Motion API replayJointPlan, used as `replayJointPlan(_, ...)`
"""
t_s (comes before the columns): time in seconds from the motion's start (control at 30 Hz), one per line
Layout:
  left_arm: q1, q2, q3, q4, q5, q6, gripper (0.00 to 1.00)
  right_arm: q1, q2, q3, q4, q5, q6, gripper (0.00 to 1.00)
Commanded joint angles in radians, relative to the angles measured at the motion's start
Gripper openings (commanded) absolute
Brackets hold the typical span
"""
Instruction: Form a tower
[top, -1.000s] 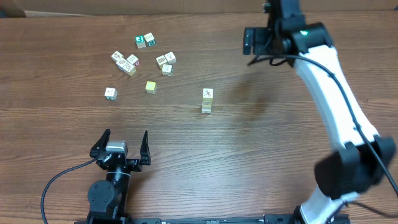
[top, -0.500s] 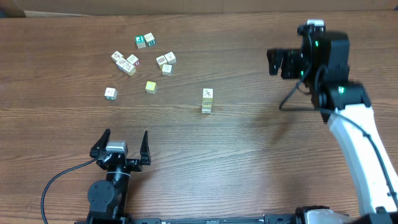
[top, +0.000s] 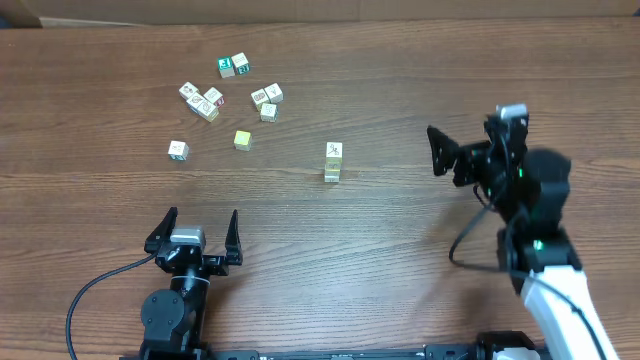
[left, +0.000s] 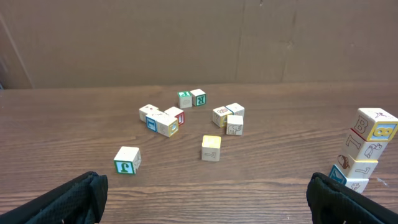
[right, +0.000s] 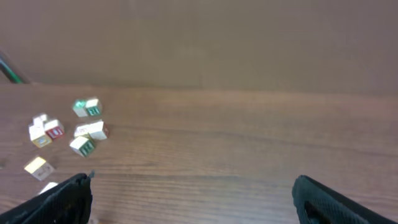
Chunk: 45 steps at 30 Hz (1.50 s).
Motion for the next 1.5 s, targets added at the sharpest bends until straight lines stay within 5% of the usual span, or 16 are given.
replayJointPlan(0.0, 0.007, -0.012, -0.003, 0.002, 0.015, 0.016, 1.00, -0.008, -0.103, -0.109, 0.091, -0.011, -0.004, 1.00)
replayJointPlan(0.2, 0.007, -0.012, -0.003, 0.002, 0.015, 0.016, 1.00, -0.009, -0.271, -0.275, 0.202, 0.008, 0.000, 1.00)
replayJointPlan(0.97, 0.007, -0.012, -0.003, 0.002, 0.014, 0.016, 1.00, -0.008, -0.755, -0.565, 0.200, 0.040, 0.038, 1.00)
replayJointPlan(1.47, 0.007, -0.012, -0.003, 0.002, 0.014, 0.016, 1.00, -0.008, -0.928, -0.565, -0.127, 0.041, 0.037, 1.00)
